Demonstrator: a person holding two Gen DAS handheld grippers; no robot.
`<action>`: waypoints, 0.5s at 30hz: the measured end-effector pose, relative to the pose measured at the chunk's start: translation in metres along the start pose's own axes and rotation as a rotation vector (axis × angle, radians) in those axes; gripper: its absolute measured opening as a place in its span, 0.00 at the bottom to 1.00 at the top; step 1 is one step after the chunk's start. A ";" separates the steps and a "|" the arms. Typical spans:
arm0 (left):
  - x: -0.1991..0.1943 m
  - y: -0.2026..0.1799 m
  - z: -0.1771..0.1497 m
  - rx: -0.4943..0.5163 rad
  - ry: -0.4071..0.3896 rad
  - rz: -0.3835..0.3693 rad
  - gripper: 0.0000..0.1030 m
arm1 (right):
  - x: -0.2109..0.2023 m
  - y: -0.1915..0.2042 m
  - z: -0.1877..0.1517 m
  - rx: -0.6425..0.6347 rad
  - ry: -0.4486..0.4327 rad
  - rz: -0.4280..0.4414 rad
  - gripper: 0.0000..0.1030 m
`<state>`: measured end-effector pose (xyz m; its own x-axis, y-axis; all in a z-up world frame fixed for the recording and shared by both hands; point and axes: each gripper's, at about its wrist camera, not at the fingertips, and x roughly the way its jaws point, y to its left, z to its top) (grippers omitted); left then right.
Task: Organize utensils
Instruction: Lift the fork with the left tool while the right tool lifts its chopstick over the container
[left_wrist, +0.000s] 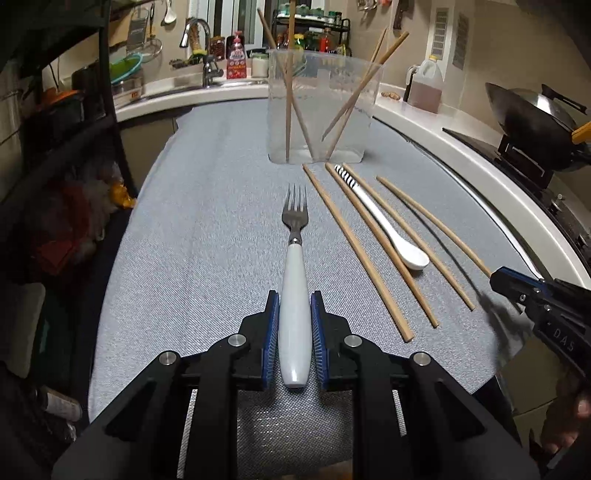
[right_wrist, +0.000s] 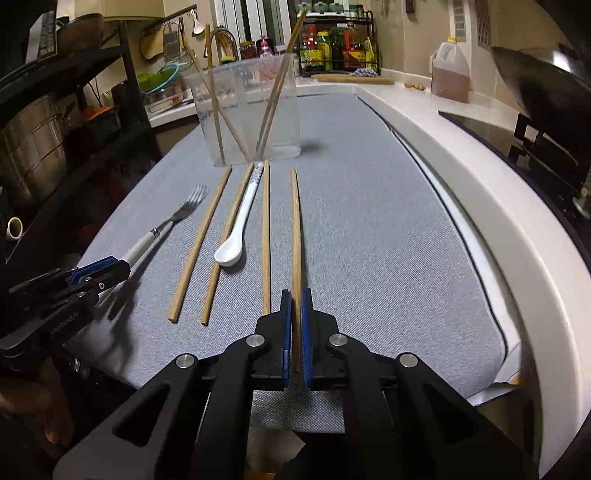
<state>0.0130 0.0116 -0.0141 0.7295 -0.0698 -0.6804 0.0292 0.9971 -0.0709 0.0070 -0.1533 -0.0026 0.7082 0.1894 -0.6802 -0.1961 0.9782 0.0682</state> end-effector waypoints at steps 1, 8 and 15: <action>-0.003 0.000 0.000 0.003 -0.013 0.000 0.17 | -0.005 0.000 0.002 -0.001 -0.011 -0.001 0.05; -0.029 -0.001 0.002 0.026 -0.119 0.004 0.17 | -0.045 0.000 0.022 -0.025 -0.108 -0.009 0.05; -0.041 0.002 0.007 0.034 -0.180 0.006 0.17 | -0.076 0.003 0.049 -0.051 -0.206 -0.001 0.05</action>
<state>-0.0124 0.0163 0.0191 0.8403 -0.0598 -0.5388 0.0450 0.9982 -0.0405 -0.0139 -0.1608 0.0849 0.8309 0.2066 -0.5167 -0.2255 0.9739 0.0268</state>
